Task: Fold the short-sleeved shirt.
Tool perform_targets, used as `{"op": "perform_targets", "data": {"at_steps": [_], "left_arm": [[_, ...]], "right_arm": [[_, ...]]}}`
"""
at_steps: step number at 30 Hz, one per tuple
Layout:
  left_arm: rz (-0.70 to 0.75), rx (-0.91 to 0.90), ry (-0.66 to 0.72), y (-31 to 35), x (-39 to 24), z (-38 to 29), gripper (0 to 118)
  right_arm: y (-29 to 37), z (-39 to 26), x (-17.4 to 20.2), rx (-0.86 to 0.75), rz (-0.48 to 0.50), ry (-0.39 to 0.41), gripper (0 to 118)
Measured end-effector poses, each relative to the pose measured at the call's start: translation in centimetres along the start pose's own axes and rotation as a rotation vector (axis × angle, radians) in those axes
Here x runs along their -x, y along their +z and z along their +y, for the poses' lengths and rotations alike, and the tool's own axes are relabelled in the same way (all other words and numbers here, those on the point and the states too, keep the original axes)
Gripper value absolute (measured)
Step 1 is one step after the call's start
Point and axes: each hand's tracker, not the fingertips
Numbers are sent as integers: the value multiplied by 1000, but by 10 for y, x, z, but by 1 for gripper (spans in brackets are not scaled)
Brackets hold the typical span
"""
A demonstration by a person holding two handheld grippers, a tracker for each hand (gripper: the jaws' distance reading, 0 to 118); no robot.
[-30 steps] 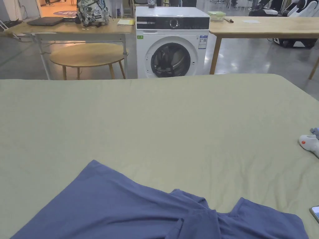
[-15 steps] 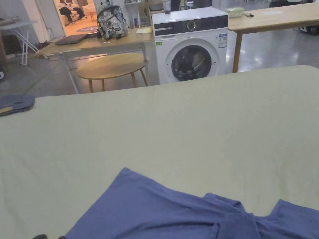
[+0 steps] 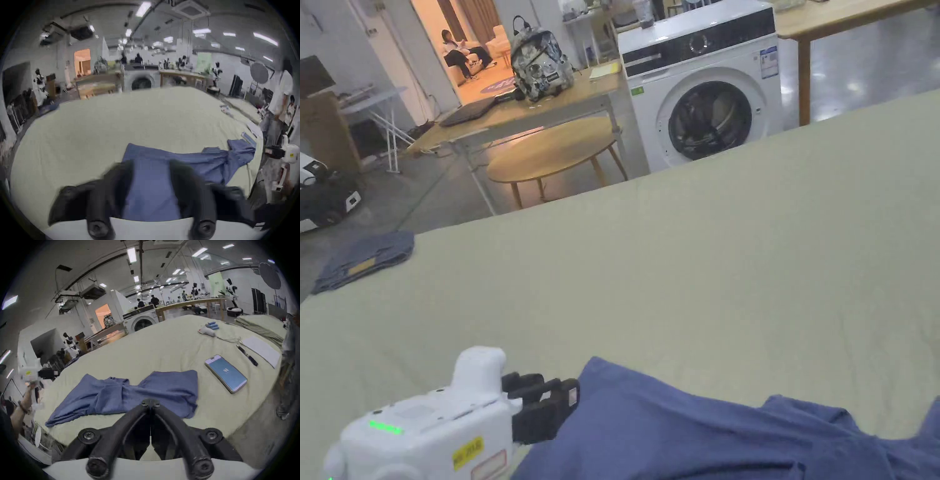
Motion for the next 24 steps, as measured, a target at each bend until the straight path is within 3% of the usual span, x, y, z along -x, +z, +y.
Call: {"op": "perform_targets", "data": {"at_steps": [3, 10, 11, 12, 16, 17, 19, 20, 23, 24], "left_arm": [[-34, 93, 39, -70, 24, 25, 63], [75, 307, 208, -184, 48, 27, 59], [92, 343, 273, -193, 50, 22, 55], [104, 333, 246, -196, 47, 20, 48], [143, 358, -17, -187, 23, 26, 13], [134, 367, -29, -186, 19, 28, 4], [158, 378, -103, -185, 8, 30, 1], [153, 391, -135, -186, 2, 30, 1], [192, 401, -225, -186, -16, 25, 1], [191, 400, -209, -187, -17, 24, 1]], "right_arm": [[7, -5, -15, 24, -63, -14, 0], [19, -20, -38, 74, -132, -133, 0], [19, -23, -38, 86, -148, -130, 0], [19, -26, -38, 91, -158, -121, 0], [12, -34, -37, 128, -154, -141, 0], [8, -33, -35, 139, -141, -151, 7], [-3, -27, -30, 144, -147, -152, 69], [-8, -22, -25, 141, -177, -132, 78], [-30, -8, -20, 138, -261, -141, 77], [-36, -8, -22, 105, -250, -154, 70]]}}
